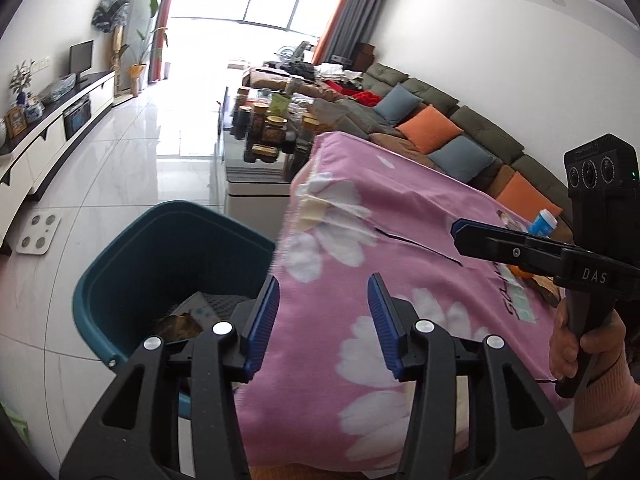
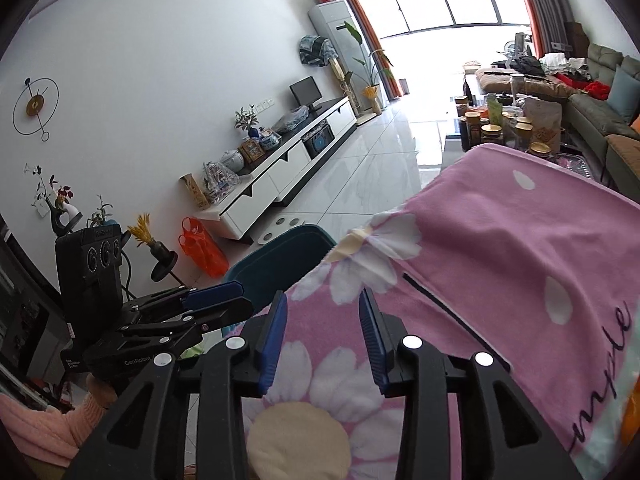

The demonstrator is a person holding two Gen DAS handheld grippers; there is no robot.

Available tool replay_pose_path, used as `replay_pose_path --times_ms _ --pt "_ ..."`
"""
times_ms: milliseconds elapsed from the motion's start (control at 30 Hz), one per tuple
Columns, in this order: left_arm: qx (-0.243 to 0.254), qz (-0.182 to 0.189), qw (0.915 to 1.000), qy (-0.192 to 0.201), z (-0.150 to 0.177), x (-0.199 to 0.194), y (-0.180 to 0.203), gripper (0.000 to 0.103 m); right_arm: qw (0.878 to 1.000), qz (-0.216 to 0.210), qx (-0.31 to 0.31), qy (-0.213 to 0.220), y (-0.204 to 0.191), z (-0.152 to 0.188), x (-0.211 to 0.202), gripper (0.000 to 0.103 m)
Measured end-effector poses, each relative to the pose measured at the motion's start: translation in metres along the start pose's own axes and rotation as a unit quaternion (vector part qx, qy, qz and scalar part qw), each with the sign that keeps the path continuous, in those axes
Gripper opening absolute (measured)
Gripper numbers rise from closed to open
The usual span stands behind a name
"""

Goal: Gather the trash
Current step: 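Return both tools to the table over the orange peel and gold foil bag, then grasp the gold foil bag with the left gripper while the right gripper grasps the orange peel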

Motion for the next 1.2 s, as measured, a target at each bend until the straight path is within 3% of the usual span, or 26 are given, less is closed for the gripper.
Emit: replay_pose_path --times_ms 300,700,900,1200 --pt "0.070 0.089 0.9931 -0.030 0.005 0.042 0.114 0.049 0.991 0.101 0.069 0.063 0.100 0.021 -0.093 0.040" --pt "0.137 0.169 0.9734 -0.071 0.025 0.077 0.227 0.049 0.955 0.218 0.171 0.109 0.222 0.059 -0.174 0.041" --pt "0.151 0.188 0.9667 -0.084 0.033 0.083 0.253 0.049 0.956 0.192 0.204 0.087 0.242 0.081 -0.168 0.041" --pt "0.151 0.217 0.9586 -0.105 0.046 0.084 0.264 0.053 0.977 0.097 0.185 0.041 0.185 0.097 -0.134 0.040"
Point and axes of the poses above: each gripper's, at about its wrist camera, not at the fingertips, and x roughly the way its jaws point, y to its right, z to its underside, the point moved 10 cm from there along x, roughly the way its jaws point, and after that the axes turned 6 degrees about x, right-handed, at the moved point
